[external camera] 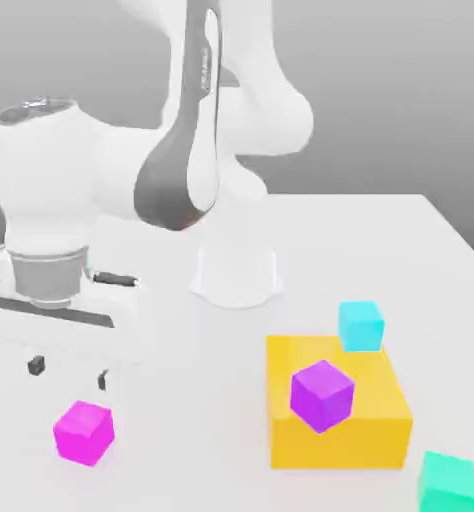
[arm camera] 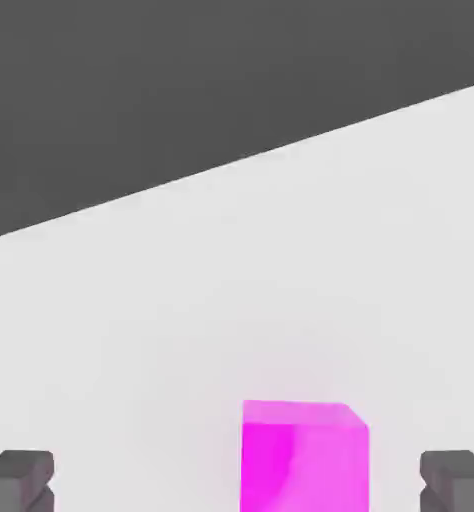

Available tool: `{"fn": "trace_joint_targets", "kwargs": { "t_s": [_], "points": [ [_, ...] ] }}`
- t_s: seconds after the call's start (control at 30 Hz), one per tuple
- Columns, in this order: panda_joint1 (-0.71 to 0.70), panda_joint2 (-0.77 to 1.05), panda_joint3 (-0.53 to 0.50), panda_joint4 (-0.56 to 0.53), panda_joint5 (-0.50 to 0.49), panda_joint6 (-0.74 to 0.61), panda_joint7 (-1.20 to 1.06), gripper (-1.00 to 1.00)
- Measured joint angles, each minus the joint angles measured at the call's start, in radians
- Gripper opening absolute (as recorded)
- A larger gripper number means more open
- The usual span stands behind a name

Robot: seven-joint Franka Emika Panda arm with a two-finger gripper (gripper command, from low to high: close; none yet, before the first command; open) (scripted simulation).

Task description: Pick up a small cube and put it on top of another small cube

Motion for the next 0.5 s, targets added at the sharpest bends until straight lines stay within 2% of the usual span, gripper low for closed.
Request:
{"fn": "trace_joint_targets", "kwargs": {
  "t_s": [0.17,0.2,0.4,0.5],
  "points": [
    [-0.080,0.182,0.091,0.026,0.093,0.135,-0.074,0.00],
    [-0.094,0.206,0.107,0.030,0.105,0.155,-0.083,-1.00],
    [-0.100,0.218,0.115,0.033,0.109,0.163,-0.085,-1.00],
    [-0.077,0.152,0.082,0.019,0.066,0.112,-0.054,-1.00]
  ]
}}
